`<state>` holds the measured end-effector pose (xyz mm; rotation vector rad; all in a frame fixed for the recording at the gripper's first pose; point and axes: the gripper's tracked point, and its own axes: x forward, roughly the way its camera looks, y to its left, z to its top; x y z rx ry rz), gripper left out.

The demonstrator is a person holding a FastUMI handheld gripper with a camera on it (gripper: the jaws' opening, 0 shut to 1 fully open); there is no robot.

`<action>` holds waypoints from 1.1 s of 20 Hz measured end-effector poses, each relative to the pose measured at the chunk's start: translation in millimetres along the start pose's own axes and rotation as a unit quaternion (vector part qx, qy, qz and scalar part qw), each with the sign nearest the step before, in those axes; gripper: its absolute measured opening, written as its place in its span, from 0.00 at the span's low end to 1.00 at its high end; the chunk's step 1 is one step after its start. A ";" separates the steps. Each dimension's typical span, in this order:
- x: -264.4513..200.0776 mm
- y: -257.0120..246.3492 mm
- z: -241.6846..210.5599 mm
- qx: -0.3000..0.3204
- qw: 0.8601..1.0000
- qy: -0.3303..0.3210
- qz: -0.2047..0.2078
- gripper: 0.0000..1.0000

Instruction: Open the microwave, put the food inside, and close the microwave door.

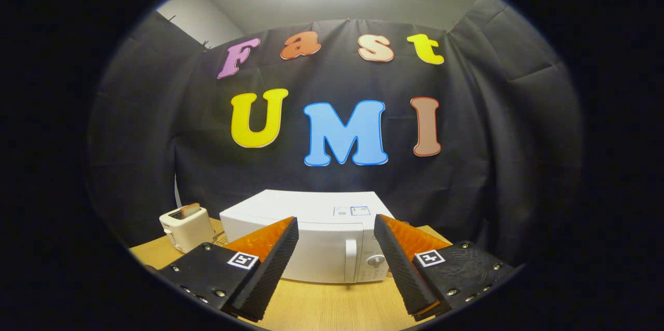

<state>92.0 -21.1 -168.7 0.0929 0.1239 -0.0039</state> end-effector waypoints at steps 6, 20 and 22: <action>47.2 -13.0 -70.0 -0.019 0.999 0.038 -0.013 0.94; 136.4 -33.5 -154.1 -0.019 0.998 0.044 -0.029 0.62; 138.0 -32.0 -156.3 -0.033 0.998 0.037 -0.025 0.42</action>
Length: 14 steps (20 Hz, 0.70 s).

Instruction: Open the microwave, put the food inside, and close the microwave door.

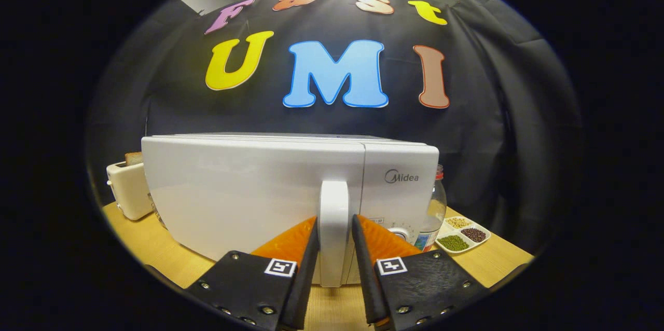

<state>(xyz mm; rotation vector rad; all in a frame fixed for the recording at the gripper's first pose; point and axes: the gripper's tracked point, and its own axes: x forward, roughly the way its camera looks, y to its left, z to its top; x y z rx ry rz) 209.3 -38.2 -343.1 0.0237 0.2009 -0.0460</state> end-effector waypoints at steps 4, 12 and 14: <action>0.3 0.3 -0.2 0.010 1.000 0.012 0.001 0.23; -1.7 5.4 -1.3 0.068 0.996 0.034 0.045 0.23; -1.8 6.5 -1.1 0.073 0.994 0.042 0.065 0.23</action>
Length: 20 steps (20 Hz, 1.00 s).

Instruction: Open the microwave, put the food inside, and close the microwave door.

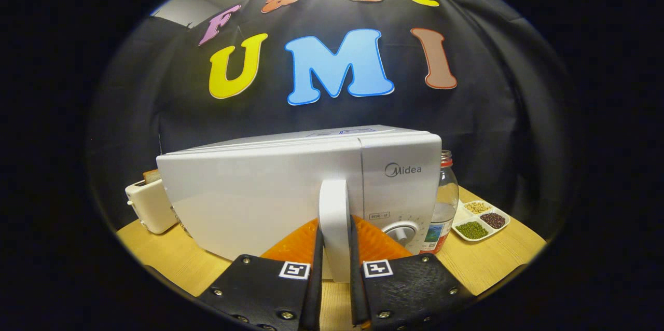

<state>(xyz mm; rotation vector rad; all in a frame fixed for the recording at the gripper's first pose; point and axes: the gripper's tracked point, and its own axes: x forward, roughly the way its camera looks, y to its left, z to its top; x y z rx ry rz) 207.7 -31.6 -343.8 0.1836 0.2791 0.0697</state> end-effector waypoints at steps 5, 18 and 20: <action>-1.4 -3.5 -1.4 -0.029 0.999 -0.007 -0.022 0.15; -13.9 0.8 -7.6 -0.091 0.994 -0.022 -0.059 0.15; -25.5 1.1 -6.5 -0.116 0.990 -0.031 -0.073 0.11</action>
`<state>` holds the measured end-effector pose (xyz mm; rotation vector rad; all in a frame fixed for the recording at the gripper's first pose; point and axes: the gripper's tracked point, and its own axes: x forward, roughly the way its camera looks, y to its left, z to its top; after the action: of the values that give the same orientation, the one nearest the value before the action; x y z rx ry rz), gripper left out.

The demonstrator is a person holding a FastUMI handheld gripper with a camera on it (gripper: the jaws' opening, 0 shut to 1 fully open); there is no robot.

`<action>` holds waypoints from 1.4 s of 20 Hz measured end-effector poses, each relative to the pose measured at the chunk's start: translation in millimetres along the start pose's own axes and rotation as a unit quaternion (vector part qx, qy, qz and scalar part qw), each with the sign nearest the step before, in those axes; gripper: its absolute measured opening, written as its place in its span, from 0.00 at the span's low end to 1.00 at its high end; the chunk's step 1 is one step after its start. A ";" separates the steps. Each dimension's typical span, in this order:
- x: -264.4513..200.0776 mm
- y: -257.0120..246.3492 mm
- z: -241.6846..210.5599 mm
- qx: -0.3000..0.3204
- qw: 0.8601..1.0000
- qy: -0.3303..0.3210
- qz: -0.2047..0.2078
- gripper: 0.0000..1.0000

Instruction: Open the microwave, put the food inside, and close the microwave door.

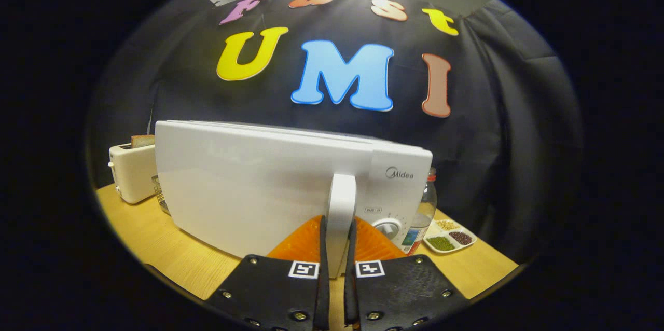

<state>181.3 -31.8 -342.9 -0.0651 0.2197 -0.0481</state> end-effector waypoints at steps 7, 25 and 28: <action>-55.8 17.0 -3.2 -0.003 0.997 0.016 0.070 0.11; -247.8 186.5 4.5 0.013 0.956 0.032 0.291 0.10; -263.4 217.1 10.8 -0.008 0.961 0.019 0.276 0.10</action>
<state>-64.3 199.6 -290.6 -0.0173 0.2704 0.5101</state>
